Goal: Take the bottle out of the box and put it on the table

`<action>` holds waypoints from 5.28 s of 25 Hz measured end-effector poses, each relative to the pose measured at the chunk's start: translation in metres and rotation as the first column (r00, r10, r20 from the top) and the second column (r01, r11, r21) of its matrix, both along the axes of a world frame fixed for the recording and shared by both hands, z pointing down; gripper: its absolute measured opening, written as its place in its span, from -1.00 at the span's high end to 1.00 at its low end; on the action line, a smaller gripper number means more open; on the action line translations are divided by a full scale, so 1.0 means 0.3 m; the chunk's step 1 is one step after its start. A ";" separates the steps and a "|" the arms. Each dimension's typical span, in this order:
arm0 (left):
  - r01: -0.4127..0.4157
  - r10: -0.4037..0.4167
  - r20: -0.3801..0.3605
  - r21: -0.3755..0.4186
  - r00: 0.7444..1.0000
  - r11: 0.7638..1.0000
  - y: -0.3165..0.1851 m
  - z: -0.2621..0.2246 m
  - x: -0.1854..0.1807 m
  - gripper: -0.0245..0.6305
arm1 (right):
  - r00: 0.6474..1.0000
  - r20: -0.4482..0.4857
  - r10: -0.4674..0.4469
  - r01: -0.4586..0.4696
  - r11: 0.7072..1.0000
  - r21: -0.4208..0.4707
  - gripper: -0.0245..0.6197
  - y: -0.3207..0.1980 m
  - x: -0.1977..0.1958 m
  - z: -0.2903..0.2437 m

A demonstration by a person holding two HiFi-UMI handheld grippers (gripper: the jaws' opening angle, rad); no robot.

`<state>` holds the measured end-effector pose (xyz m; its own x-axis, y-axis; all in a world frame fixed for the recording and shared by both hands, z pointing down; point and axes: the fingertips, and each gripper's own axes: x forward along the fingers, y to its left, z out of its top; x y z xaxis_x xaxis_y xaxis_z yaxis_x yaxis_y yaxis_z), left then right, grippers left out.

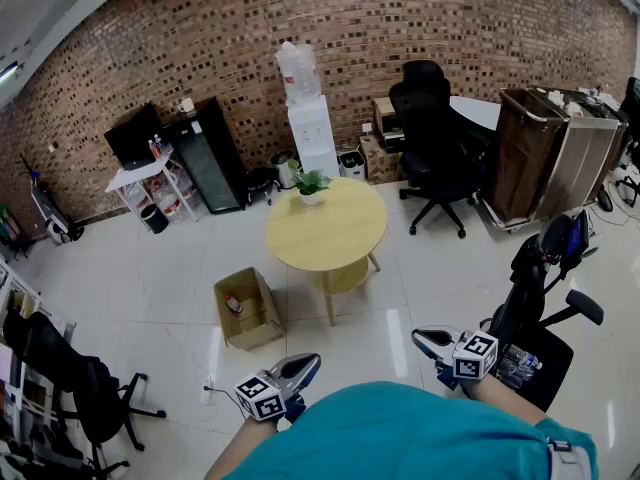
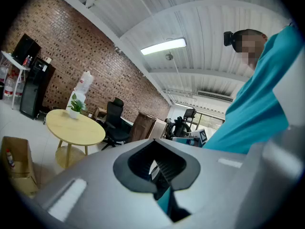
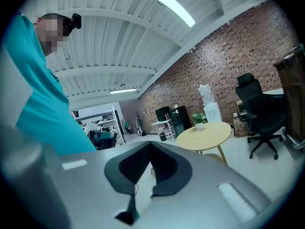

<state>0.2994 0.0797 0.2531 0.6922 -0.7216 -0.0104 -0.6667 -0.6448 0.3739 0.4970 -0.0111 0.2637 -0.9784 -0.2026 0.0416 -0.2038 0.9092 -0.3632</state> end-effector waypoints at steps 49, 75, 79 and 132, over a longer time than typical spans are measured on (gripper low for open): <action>0.016 -0.017 -0.045 -0.006 0.999 1.000 -0.640 0.293 -0.946 0.93 | 0.994 -0.097 0.058 -0.058 0.998 0.000 0.90 -0.696 -0.883 0.206; 0.488 -0.489 -0.009 -0.034 0.872 0.872 -0.898 0.667 -1.309 0.93 | 0.899 -0.058 -0.434 0.437 0.897 0.062 0.88 -1.225 -1.509 0.638; 0.523 -0.524 0.017 0.029 0.852 0.852 -0.811 0.936 -1.495 0.93 | 0.884 -0.072 -0.461 0.467 0.879 0.101 0.87 -1.162 -1.719 0.873; 0.573 -0.620 0.114 -0.536 0.777 0.620 -1.388 2.738 -3.156 0.93 | 0.463 -0.644 -0.610 0.674 0.714 -0.192 0.40 -1.629 -3.860 3.243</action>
